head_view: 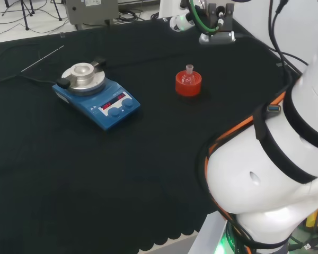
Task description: Pick up the round-bottom flask.
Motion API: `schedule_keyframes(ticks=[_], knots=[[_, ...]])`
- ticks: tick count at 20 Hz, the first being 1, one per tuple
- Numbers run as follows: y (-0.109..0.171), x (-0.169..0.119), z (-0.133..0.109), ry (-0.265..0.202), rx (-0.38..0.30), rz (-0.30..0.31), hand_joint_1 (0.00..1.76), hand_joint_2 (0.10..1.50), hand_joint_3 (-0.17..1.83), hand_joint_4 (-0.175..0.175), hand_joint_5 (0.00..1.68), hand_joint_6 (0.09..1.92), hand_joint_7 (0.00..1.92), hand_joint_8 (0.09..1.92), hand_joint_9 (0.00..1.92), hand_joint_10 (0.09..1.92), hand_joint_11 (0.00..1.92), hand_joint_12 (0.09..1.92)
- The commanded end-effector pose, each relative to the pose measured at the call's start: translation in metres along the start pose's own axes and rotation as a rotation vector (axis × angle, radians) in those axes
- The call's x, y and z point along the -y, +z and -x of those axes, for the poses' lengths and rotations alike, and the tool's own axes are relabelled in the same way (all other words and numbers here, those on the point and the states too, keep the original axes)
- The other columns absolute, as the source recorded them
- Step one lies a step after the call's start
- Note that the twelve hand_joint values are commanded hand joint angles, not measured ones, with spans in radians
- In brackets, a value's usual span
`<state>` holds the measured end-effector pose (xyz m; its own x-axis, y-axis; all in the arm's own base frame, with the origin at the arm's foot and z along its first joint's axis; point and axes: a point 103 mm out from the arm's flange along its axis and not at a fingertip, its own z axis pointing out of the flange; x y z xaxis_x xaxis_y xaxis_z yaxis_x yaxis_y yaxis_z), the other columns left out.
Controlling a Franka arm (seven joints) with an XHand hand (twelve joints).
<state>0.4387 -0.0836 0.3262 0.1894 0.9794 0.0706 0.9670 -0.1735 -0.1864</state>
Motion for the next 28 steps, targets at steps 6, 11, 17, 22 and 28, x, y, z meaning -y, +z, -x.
schedule_keyframes(ticks=[6, 11, 17, 22, 28], knots=[[0.033, -0.062, 0.035, 0.009, -0.030, -0.022, 0.48, 1.08, 0.31, -0.009, 0.29, 0.09, 0.13, 0.56, 0.27, 0.66, 0.00, 1.25], [0.049, -0.081, 0.042, 0.015, -0.037, -0.052, 0.51, 1.03, 0.37, -0.010, 0.31, 0.09, 0.13, 0.58, 0.27, 0.66, 0.00, 1.26], [0.061, -0.101, 0.047, 0.024, -0.037, -0.072, 0.53, 1.01, 0.38, -0.010, 0.31, 0.09, 0.12, 0.58, 0.27, 0.66, 0.00, 1.26], [0.071, -0.117, 0.055, 0.036, -0.041, -0.089, 0.54, 1.00, 0.39, -0.010, 0.32, 0.09, 0.12, 0.58, 0.27, 0.66, 0.00, 1.26], [0.083, -0.138, 0.066, 0.050, -0.033, -0.115, 0.58, 0.97, 0.42, -0.010, 0.32, 0.09, 0.12, 0.59, 0.27, 0.67, 0.00, 1.26]])
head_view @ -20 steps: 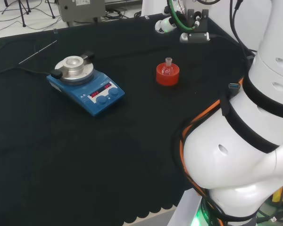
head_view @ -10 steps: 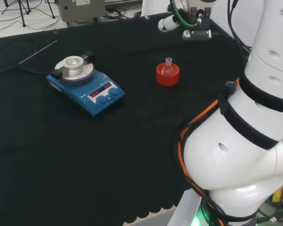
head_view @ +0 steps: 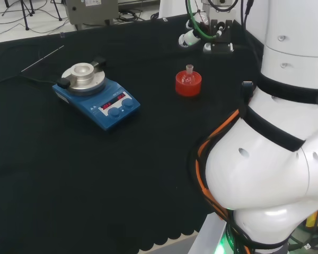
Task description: Pick up the round-bottom flask.
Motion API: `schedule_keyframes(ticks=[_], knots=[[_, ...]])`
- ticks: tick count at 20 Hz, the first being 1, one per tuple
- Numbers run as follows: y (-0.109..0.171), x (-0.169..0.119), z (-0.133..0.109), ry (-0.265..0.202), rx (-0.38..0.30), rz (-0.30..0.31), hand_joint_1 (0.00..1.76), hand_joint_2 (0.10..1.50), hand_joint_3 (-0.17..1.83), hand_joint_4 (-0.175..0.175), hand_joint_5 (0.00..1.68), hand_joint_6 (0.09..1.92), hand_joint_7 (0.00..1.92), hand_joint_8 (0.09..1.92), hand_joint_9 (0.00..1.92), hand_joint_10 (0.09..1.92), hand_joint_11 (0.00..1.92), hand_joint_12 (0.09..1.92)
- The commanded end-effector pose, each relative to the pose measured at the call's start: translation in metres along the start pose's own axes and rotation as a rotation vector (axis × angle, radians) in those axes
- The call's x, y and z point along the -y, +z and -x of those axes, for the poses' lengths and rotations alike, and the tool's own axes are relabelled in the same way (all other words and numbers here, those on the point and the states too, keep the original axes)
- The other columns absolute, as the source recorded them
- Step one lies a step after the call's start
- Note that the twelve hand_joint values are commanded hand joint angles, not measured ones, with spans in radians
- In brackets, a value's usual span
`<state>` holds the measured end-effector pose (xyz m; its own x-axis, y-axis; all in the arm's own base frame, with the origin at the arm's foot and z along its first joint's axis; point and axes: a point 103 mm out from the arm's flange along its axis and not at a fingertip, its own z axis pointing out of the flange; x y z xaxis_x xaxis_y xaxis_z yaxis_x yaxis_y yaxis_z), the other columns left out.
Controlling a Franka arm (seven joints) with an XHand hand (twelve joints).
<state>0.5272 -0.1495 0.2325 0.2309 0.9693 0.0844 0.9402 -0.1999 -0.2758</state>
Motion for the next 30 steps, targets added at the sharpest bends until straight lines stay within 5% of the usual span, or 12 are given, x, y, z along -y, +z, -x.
schedule_keyframes(ticks=[1, 16, 22, 30], knots=[[0.013, -0.028, 0.013, 0.013, -0.013, -0.031, 0.59, 0.96, 0.44, -0.010, 0.32, 0.09, 0.12, 0.59, 0.27, 0.67, 0.00, 1.26], [0.038, -0.055, 0.045, 0.056, -0.025, -0.077, 0.90, 0.64, 0.74, 0.010, 0.41, 0.09, 0.11, 0.59, 0.28, 0.67, 0.00, 1.31], [0.044, -0.052, 0.023, 0.057, 0.024, -0.072, 0.95, 0.58, 0.80, 0.020, 0.55, 0.09, 0.11, 0.59, 0.28, 0.67, 0.00, 1.33], [0.060, -0.056, 0.025, 0.053, 0.032, -0.081, 0.96, 0.57, 0.82, 0.023, 0.61, 0.09, 0.12, 0.59, 0.30, 0.67, 0.00, 1.35]])
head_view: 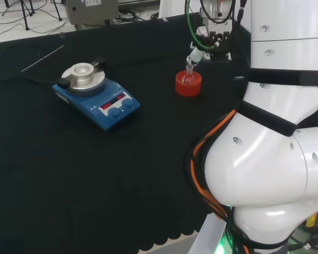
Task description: Pick up the round-bottom flask.
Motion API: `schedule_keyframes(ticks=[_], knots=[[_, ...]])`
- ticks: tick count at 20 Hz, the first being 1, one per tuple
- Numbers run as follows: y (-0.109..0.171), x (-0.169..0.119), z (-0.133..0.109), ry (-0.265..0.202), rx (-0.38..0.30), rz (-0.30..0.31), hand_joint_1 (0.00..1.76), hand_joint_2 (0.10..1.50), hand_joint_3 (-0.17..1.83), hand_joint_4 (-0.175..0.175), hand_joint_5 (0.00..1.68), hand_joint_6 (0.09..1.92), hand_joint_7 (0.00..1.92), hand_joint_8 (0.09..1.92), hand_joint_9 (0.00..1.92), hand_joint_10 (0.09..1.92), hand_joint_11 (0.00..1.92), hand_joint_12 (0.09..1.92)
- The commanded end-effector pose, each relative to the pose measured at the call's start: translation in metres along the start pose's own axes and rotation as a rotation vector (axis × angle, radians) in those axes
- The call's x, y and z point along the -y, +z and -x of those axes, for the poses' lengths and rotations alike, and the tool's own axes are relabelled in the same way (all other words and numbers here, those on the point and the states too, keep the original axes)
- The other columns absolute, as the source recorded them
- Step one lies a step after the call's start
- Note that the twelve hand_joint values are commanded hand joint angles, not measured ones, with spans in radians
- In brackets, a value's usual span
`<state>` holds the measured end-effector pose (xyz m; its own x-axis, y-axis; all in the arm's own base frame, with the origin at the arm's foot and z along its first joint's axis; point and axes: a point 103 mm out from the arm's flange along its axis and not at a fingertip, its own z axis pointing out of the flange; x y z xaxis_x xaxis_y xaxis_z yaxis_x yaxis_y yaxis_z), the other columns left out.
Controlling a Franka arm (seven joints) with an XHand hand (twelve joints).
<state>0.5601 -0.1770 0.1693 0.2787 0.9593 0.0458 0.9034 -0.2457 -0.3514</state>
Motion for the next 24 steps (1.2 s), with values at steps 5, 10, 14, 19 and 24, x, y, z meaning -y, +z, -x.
schedule_keyframes(ticks=[5, 10, 14, 19, 24], knots=[[0.017, -0.007, 0.003, -0.010, 0.012, 0.004, 0.96, 0.57, 0.82, 0.025, 0.62, 0.10, 0.12, 0.58, 0.30, 0.66, 0.00, 1.35], [0.018, -0.010, 0.009, -0.017, 0.010, 0.012, 0.97, 0.57, 0.82, 0.032, 0.68, 0.12, 0.13, 0.58, 0.31, 0.66, 0.00, 1.36], [0.022, -0.012, 0.007, -0.022, 0.018, 0.021, 0.97, 0.56, 0.82, 0.037, 0.73, 0.15, 0.15, 0.59, 0.32, 0.66, 0.01, 1.37], [0.027, -0.014, 0.007, -0.011, 0.040, 0.038, 0.98, 0.56, 0.83, 0.038, 0.68, 0.33, 0.18, 0.55, 0.35, 0.62, 0.01, 1.37], [0.031, -0.015, 0.005, -0.019, 0.031, 0.052, 0.98, 0.55, 0.83, 0.038, 0.59, 0.55, 0.19, 0.55, 0.35, 0.62, 0.02, 1.37]])
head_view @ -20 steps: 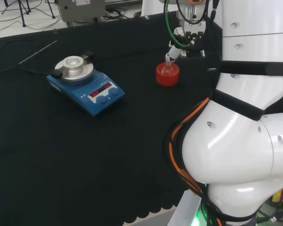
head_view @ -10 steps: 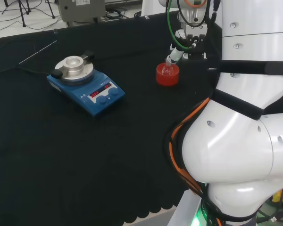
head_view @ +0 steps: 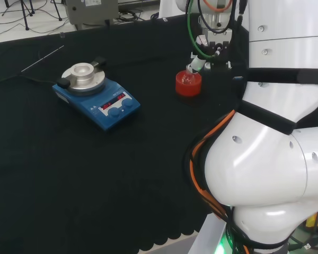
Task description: Pick up the round-bottom flask.
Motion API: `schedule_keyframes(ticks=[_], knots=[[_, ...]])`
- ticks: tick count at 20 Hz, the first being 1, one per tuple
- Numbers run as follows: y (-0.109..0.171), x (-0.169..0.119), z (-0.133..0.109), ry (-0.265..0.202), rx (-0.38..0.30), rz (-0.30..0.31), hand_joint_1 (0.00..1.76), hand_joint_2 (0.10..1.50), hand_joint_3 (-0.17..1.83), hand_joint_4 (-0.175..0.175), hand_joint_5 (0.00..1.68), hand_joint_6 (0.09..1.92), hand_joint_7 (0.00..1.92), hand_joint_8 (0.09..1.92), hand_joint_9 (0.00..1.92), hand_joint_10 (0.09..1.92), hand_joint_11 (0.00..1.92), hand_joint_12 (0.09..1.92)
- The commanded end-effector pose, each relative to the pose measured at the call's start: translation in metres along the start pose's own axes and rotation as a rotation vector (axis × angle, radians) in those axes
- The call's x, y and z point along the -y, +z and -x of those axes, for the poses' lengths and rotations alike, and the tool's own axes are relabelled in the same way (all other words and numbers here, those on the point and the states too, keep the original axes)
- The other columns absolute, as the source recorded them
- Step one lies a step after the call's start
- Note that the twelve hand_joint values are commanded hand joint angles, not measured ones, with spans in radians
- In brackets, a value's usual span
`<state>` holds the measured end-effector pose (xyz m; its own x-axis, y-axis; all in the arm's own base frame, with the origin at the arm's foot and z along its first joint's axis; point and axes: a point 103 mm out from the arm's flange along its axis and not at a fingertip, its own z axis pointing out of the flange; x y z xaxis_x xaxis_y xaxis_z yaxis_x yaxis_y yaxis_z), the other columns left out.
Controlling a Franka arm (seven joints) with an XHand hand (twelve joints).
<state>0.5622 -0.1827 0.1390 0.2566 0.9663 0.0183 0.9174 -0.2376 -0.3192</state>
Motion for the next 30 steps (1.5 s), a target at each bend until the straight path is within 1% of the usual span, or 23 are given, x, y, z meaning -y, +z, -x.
schedule_keyframes(ticks=[1, 4, 6, 10, 13, 18, 19, 21, 24, 26, 28, 30], knots=[[0.005, -0.001, -0.002, -0.006, 0.000, 0.021, 0.98, 0.55, 0.83, 0.038, 0.59, 0.56, 0.19, 0.55, 0.35, 0.62, 0.02, 1.37], [0.010, -0.002, -0.008, -0.004, 0.014, 0.025, 0.99, 0.55, 0.83, 0.038, 0.59, 0.57, 0.19, 0.55, 0.35, 0.62, 0.02, 1.37], [0.010, -0.002, -0.005, -0.009, 0.013, 0.028, 0.98, 0.54, 0.83, 0.038, 0.59, 0.57, 0.19, 0.55, 0.36, 0.62, 0.02, 1.37], [0.014, -0.005, -0.013, -0.006, 0.026, 0.025, 0.98, 0.54, 0.82, 0.038, 0.59, 0.58, 0.20, 0.55, 0.36, 0.62, 0.03, 1.37], [0.014, -0.005, -0.008, -0.009, 0.012, 0.028, 0.98, 0.54, 0.82, 0.039, 0.60, 0.60, 0.20, 0.55, 0.36, 0.62, 0.03, 1.37], [0.017, -0.009, -0.013, -0.001, 0.018, 0.026, 0.98, 0.55, 0.80, 0.050, 0.66, 0.67, 0.20, 0.55, 0.37, 0.62, 0.03, 1.36], [0.020, -0.013, -0.007, 0.001, 0.011, 0.024, 0.98, 0.55, 0.80, 0.051, 0.66, 0.67, 0.20, 0.55, 0.37, 0.62, 0.04, 1.36], [0.020, -0.013, -0.005, 0.001, 0.011, 0.030, 0.97, 0.55, 0.80, 0.054, 0.68, 0.69, 0.21, 0.55, 0.37, 0.62, 0.04, 1.36], [0.020, -0.012, -0.006, 0.002, 0.016, 0.030, 0.97, 0.55, 0.79, 0.058, 0.71, 0.71, 0.21, 0.56, 0.38, 0.62, 0.04, 1.36], [0.020, -0.013, -0.011, 0.004, 0.024, 0.032, 0.97, 0.56, 0.79, 0.063, 0.74, 0.72, 0.21, 0.56, 0.38, 0.62, 0.04, 1.36], [0.020, -0.013, -0.015, -0.003, 0.021, 0.049, 0.97, 0.57, 0.79, 0.070, 0.79, 0.75, 0.22, 0.56, 0.39, 0.63, 0.04, 1.36], [0.019, -0.013, -0.017, -0.011, 0.016, 0.069, 0.97, 0.59, 0.77, 0.083, 0.88, 0.75, 0.23, 0.56, 0.41, 0.62, 0.05, 1.36]])
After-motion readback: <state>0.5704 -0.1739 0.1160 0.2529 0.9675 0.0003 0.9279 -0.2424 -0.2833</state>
